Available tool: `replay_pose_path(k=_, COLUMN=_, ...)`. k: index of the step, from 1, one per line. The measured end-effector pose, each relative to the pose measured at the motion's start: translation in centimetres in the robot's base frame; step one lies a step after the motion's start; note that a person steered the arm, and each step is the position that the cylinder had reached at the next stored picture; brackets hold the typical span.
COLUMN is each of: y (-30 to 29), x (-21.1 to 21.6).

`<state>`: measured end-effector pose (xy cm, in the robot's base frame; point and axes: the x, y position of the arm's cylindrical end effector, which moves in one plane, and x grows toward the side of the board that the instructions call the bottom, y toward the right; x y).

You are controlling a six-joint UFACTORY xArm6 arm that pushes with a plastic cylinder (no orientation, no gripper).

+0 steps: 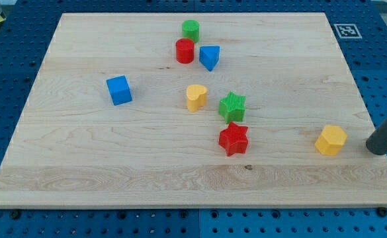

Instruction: Place the yellow hexagon to the right of red star

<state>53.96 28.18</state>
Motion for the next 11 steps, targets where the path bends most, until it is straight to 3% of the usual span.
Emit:
replay_pose_path(k=4, y=-8.8, x=0.1)
replay_pose_path(k=11, y=-17.9, x=0.1)
